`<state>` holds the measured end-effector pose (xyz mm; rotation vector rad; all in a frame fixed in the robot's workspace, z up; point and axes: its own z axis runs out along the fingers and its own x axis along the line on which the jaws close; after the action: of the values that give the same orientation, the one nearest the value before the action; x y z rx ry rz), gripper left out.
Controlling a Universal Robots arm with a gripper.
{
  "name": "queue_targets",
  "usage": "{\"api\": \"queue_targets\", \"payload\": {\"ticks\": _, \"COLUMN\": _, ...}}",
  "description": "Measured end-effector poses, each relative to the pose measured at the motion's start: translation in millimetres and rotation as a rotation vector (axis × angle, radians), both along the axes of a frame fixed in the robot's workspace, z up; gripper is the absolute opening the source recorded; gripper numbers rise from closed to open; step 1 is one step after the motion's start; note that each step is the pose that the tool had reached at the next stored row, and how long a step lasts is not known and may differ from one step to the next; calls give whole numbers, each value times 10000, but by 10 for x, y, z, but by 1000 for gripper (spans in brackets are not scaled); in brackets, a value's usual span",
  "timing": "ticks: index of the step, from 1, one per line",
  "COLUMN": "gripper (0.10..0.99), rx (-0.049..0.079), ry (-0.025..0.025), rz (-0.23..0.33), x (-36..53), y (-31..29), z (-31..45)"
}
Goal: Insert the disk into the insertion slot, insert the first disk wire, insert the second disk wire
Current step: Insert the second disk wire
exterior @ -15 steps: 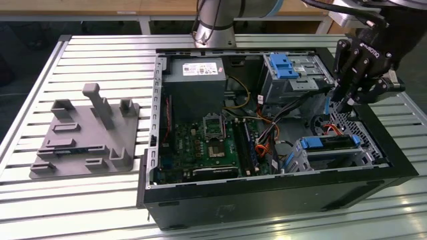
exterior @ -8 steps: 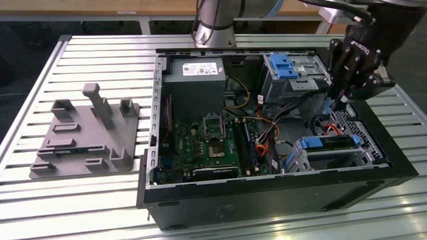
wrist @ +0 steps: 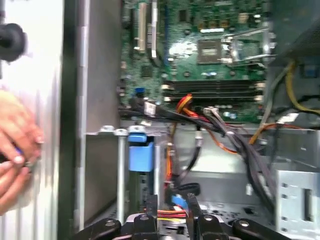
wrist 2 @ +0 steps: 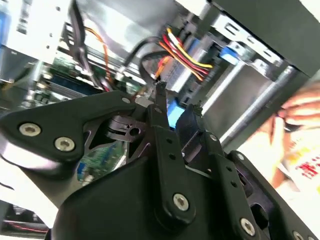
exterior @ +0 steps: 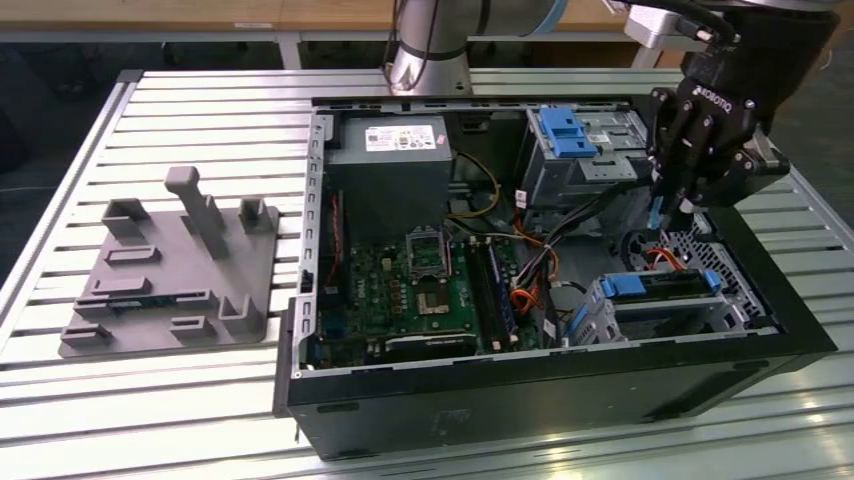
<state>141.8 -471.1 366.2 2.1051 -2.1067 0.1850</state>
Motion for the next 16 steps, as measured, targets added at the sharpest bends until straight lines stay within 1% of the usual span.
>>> {"api": "queue_targets", "payload": {"ticks": 2, "gripper": 361, "rx": -8, "ry": -30, "rz": 21, "x": -20, "y": 49, "z": -35}}
{"api": "queue_targets", "payload": {"ticks": 3, "gripper": 361, "rx": -13, "ry": -30, "rz": 31, "x": -25, "y": 69, "z": -50}}
{"api": "queue_targets", "payload": {"ticks": 4, "gripper": 361, "rx": -51, "ry": -30, "rz": 41, "x": -32, "y": 87, "z": -61}}
{"api": "queue_targets", "payload": {"ticks": 5, "gripper": 361, "rx": -129, "ry": -30, "rz": 59, "x": -34, "y": 99, "z": -66}}
{"api": "queue_targets", "payload": {"ticks": 6, "gripper": 361, "rx": -238, "ry": -28, "rz": 83, "x": -34, "y": 106, "z": -68}}
{"api": "queue_targets", "payload": {"ticks": 10, "gripper": 361, "rx": -929, "ry": -4, "rz": 197, "x": -39, "y": 117, "z": -71}}
{"api": "queue_targets", "payload": {"ticks": 11, "gripper": 361, "rx": -1011, "ry": -4, "rz": 202, "x": -44, "y": 135, "z": -78}}
{"api": "queue_targets", "payload": {"ticks": 14, "gripper": 361, "rx": -1045, "ry": -19, "rz": 211, "x": -58, "y": 197, "z": -118}}
{"api": "queue_targets", "payload": {"ticks": 16, "gripper": 361, "rx": -1093, "ry": -20, "rz": 236, "x": -59, "y": 211, "z": -146}}
